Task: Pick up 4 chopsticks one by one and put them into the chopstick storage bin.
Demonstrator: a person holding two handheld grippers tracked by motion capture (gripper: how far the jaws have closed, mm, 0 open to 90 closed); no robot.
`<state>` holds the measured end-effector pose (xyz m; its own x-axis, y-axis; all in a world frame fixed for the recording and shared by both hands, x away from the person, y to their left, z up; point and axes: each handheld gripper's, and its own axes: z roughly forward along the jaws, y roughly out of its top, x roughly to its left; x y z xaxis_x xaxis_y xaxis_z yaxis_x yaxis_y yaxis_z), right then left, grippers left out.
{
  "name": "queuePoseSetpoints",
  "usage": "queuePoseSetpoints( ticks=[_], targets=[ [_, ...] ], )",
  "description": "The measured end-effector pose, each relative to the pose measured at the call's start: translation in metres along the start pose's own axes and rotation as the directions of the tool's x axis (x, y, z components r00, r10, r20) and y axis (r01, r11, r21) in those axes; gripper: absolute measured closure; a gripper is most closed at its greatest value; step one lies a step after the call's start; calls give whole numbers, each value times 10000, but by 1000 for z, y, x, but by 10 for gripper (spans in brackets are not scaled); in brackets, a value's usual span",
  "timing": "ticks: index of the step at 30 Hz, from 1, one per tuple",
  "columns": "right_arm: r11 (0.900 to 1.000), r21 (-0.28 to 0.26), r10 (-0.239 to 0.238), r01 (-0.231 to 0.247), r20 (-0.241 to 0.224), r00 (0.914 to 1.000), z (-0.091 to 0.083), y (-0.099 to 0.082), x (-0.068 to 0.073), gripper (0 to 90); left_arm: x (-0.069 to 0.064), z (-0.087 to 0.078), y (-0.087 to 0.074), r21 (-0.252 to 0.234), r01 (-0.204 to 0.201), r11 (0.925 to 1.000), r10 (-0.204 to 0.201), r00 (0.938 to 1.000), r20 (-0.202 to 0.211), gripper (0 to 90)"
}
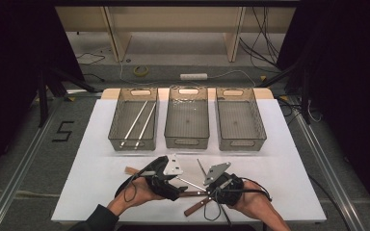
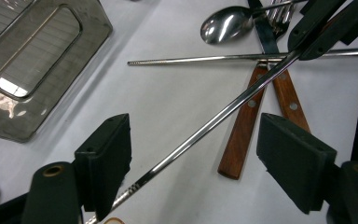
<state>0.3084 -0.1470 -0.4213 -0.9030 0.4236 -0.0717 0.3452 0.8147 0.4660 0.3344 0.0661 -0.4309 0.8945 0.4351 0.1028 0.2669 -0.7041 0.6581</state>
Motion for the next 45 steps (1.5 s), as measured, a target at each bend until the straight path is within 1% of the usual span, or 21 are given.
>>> queuePoseSetpoints(
  ticks=[2,3,6,9,11,14,15,16,19,20,23,26,29,32,35,36,38,42,43,44,45],
  targets=[
    [10000,21,-54,54,-8,10000,0,0,0,859,0,1,0,89,-63,9999,62,10000,56,267],
    [9998,20,-183,183,-48,9998,-1,1,1,860,0,1,-1,134,-100,9999,98,9999,93,297],
    [9995,17,-319,319,-76,9995,-1,2,2,859,0,3,-1,386,-300,9988,296,9995,105,314],
    [9987,-18,-510,509,-164,9986,-3,3,3,860,-1,4,-3,564,-460,9973,451,9988,169,357],
    [9987,-19,-507,507,-161,9986,-4,3,5,860,-2,4,-3,666,-541,9963,530,9984,176,382],
    [9985,-34,-551,551,-205,9983,-4,3,5,859,-2,4,-4,725,-683,9950,667,9975,237,407],
    [9981,-25,-619,619,-224,9978,-4,3,6,859,-3,4,-4,742,-743,9945,726,9970,261,435],
    [9981,-25,-619,619,-224,9978,-4,3,6,859,-3,4,-4,760,-815,9938,796,9964,275,435],
    [9966,-66,-820,819,-276,9962,-4,3,6,859,-5,4,-4,845,-989,9915,963,9948,341,465],
    [9973,-27,-739,739,-298,9968,-5,4,7,859,-5,4,-4,875,-1048,9906,1020,9941,362,481],
    [9964,-50,-849,848,-330,9958,-5,4,8,859,-7,4,-4,928,-1192,9885,1154,9923,460,514],
    [9949,-83,-1008,1006,-367,9942,-5,4,8,859,-8,3,-4,1016,-1481,9837,1428,9881,570,548],
    [9948,-52,-1022,1021,-417,9939,-6,5,9,859,-10,3,-4,1094,-1703,9793,1635,9842,685,584],
    [9936,-83,-1129,1126,-476,9925,-6,5,9,859,-11,3,-3,1151,-1838,9762,1764,9817,711,625],
    [9927,-92,-1208,1205,-532,9913,-6,5,10,859,-10,1,-3,1155,-1892,9751,1805,9802,819,673],
    [9927,-103,-1203,1199,-538,9913,-6,5,10,859,-10,1,-3,1139,-1887,9754,1796,9800,860,681],
    [9911,-118,-1333,1329,-564,9895,-6,4,10,859,-11,0,-3,1179,-1998,9727,1897,9776,914,691],
    [9890,-165,-1475,1467,-625,9871,-7,4,11,858,-12,-2,-3,1343,-2317,9635,2178,9697,1102,716],
    [9879,-184,-1548,1539,-671,9857,-7,4,11,858,-13,-2,-3,1370,-2347,9624,2197,9686,1166,722],
    [9868,-236,-1614,1600,-782,9838,-6,3,10,856,-13,-2,-3,1393,-2470,9589,2313,9655,1198,735],
    [9868,-236,-1614,1600,-782,9838,-6,3,10,856,-14,-4,-2,1468,-2625,9537,2452,9613,1257,735]
  ],
)
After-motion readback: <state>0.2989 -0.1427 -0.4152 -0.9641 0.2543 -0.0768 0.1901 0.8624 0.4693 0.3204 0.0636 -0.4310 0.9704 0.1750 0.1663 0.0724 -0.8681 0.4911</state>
